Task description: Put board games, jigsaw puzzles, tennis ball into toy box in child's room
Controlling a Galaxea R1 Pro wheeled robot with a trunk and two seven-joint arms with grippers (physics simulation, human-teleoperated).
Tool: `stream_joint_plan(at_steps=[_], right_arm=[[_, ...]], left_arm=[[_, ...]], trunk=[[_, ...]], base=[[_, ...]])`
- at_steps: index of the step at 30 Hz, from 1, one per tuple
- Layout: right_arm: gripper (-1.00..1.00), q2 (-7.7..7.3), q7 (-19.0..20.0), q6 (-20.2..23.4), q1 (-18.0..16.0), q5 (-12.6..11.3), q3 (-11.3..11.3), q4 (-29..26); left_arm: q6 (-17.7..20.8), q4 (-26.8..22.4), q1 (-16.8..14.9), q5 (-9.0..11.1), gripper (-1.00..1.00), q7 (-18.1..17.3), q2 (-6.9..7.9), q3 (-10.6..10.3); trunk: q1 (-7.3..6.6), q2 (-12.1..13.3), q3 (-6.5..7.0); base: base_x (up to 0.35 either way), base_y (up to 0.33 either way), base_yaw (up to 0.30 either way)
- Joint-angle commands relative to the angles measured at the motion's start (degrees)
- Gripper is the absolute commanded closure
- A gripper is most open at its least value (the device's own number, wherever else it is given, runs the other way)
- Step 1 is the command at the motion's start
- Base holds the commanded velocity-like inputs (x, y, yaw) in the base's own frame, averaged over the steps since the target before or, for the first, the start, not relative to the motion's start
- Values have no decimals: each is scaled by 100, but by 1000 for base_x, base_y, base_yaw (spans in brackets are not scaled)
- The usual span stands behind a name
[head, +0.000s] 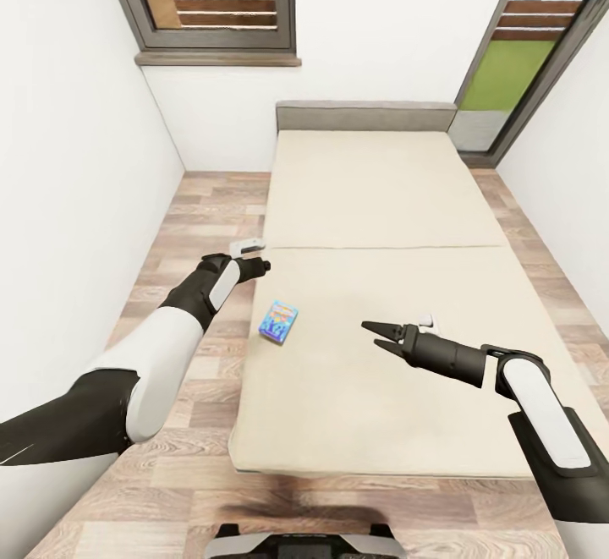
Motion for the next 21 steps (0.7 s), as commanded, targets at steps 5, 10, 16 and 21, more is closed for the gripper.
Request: stream_joint_plan(at_steps=[5,10,16,21], right_arm=[[-100,-3,99,12,-4,61,2,-1],[-100,-8,107,12,-4,61,0,-1],[-100,-9,109,12,-4,66,-5,-1],[-100,-10,110,12,-4,69,-7,-1]], left_arm=[[13,-8,-3,60,-100,40,-4,13],[12,-8,-3,55,-100,40,-9,13],[-7,-8,-3,54,-100,40,-13,12],[-38,-8,-3,53,-100,40,-14,11]], trunk=[[3,-10,-55],[3,-10,-101],[3,-10,-156],[3,-10,-203]], base=[[0,0,78],[0,0,78],[0,0,78],[0,0,48]])
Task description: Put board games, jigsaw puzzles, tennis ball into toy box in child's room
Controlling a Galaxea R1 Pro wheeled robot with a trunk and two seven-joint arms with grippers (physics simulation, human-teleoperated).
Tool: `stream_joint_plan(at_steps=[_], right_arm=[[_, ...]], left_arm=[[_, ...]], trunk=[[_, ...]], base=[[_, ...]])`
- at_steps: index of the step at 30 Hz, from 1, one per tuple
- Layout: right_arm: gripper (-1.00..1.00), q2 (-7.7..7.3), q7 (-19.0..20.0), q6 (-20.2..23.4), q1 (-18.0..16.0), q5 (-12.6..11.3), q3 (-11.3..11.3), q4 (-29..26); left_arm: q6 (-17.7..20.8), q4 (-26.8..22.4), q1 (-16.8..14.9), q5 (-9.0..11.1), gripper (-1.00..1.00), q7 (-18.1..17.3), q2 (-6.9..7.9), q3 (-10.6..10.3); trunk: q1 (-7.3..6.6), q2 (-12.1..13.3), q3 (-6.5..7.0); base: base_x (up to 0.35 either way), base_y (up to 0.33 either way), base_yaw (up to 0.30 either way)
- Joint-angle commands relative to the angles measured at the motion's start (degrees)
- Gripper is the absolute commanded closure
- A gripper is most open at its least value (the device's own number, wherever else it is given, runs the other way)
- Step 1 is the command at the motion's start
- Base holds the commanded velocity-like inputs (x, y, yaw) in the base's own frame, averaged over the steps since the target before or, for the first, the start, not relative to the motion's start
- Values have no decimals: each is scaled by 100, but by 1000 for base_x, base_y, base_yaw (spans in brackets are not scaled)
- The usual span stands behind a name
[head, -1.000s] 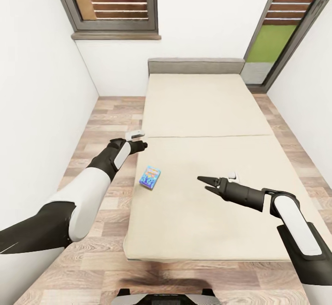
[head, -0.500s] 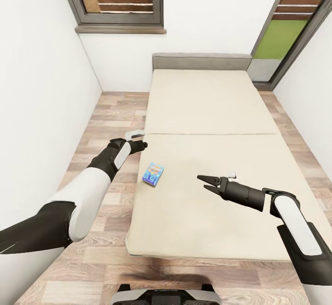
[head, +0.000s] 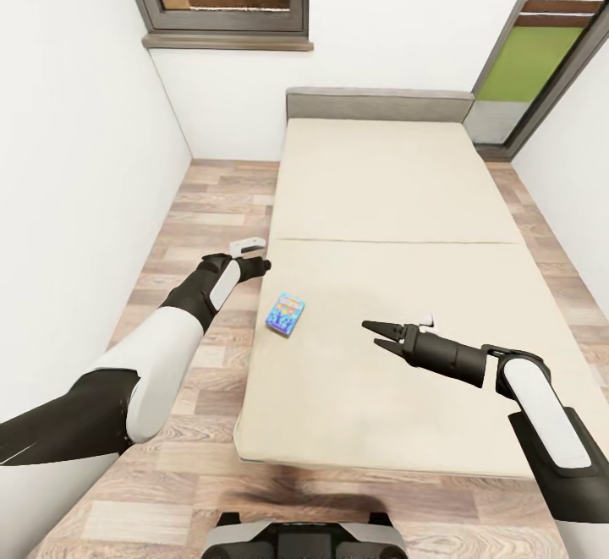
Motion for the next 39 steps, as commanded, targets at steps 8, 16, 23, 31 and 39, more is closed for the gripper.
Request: stream_joint_plan(at_steps=[8,16,23,31,39], right_arm=[[-100,-3,59,11,-4,60,2,0],[-100,2,59,11,-4,62,2,0],[-100,4,59,11,-4,67,2,0],[-100,5,59,11,-4,61,2,0],[-100,6,59,11,-4,60,6,0]], left_arm=[[12,-9,-2,61,-100,35,-4,14],[4,-9,0,61,-100,18,-4,14],[4,-9,2,61,-100,-7,-5,14],[4,-9,6,61,-100,-8,-5,12],[-4,-9,36,53,-100,-6,-4,13]], trunk=[[3,-10,-83],[3,-10,-154],[3,-10,-175],[3,-10,-178],[3,-10,-207]], base=[[0,0,-56],[0,0,-105],[0,0,-41],[0,0,-5],[0,0,-75]])
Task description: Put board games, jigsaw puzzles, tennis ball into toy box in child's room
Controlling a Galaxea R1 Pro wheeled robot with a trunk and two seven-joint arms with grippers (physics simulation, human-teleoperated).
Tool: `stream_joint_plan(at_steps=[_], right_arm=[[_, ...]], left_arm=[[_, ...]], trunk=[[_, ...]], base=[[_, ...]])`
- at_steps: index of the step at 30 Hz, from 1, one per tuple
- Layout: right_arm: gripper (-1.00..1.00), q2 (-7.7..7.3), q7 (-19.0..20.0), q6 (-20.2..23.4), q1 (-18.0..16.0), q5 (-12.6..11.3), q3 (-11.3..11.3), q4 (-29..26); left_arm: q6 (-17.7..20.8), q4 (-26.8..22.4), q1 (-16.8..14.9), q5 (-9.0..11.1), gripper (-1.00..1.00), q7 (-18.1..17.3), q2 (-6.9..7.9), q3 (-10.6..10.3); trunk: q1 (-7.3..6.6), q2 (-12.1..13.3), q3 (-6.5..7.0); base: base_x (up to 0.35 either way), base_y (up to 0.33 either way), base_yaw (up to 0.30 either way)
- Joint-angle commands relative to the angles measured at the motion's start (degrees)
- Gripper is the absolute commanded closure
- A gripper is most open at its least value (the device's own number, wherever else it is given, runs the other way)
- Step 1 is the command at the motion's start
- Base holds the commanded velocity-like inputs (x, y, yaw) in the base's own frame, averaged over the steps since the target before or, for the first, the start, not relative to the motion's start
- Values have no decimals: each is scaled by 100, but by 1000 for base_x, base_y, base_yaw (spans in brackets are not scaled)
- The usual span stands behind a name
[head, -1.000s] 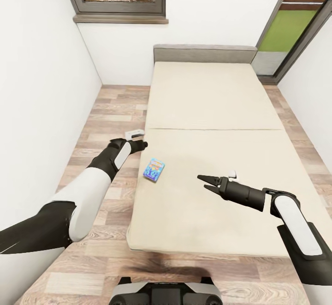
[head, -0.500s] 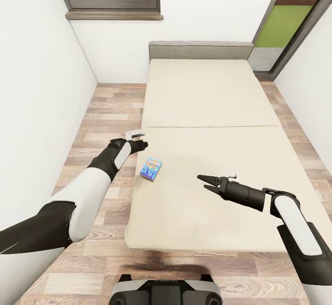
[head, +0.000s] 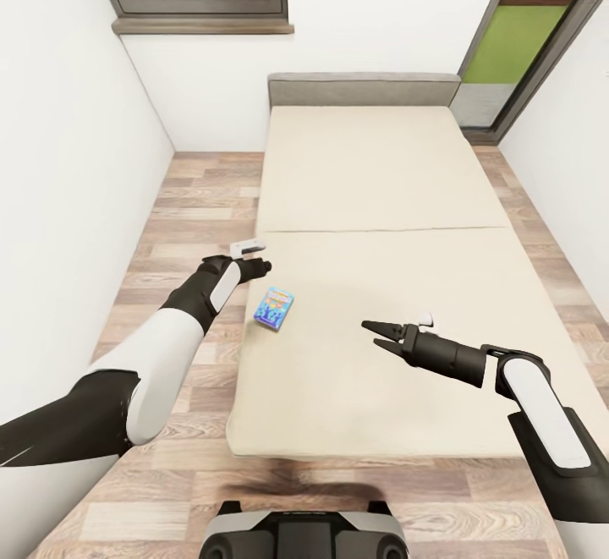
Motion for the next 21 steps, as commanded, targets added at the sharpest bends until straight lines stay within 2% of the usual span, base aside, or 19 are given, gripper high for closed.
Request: stream_joint_plan(at_steps=[1,21], right_arm=[[-100,-2,59,12,-5,60,4,1],[-100,38,59,12,-5,56,69,1]], left_arm=[[27,-10,0,62,-100,40,-3,13],[85,-33,-65,67,-100,72,7,-49]], trunk=[[3,-9,-14],[3,-9,-181]], base=[[0,0,-127],[0,0,-124]])
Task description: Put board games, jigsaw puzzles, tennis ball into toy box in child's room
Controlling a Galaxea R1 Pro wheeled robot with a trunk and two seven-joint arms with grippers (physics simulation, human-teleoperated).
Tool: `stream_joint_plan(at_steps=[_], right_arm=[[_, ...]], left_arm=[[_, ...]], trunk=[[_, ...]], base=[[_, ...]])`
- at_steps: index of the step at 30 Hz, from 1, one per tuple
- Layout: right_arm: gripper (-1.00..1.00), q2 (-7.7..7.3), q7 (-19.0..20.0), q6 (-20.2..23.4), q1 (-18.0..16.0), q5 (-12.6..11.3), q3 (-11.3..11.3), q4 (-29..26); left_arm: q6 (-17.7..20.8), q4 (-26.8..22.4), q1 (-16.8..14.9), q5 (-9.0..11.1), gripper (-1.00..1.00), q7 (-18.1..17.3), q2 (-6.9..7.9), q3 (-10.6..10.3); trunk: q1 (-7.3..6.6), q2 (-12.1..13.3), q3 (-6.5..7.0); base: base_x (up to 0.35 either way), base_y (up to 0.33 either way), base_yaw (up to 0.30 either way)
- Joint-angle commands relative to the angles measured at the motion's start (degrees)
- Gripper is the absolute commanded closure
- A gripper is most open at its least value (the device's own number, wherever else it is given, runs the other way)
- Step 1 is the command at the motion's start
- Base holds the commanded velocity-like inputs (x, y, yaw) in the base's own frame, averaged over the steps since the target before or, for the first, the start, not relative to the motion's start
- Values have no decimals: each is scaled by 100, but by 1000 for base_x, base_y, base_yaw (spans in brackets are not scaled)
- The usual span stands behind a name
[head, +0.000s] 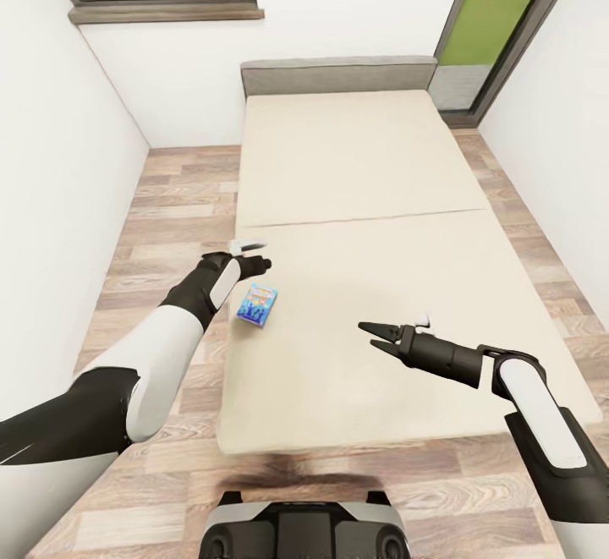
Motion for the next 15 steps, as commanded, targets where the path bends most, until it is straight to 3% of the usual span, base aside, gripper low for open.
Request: stream_joint_plan(at_steps=[1,11,15], right_arm=[[-100,0,61,11,-4,57,6,0],[-100,38,89,11,-3,45,5,0],[-100,37,104,11,-154,40,-19,0]], left_arm=[[37,-24,-5,70,-100,42,-2,7],[88,-46,-10,89,-100,85,-1,8],[165,-47,-16,95,-100,94,-1,10]], trunk=[[3,-9,-16],[3,-9,-107],[3,-9,-144]], base=[[0,0,-94],[0,0,-49],[0,0,-7]])
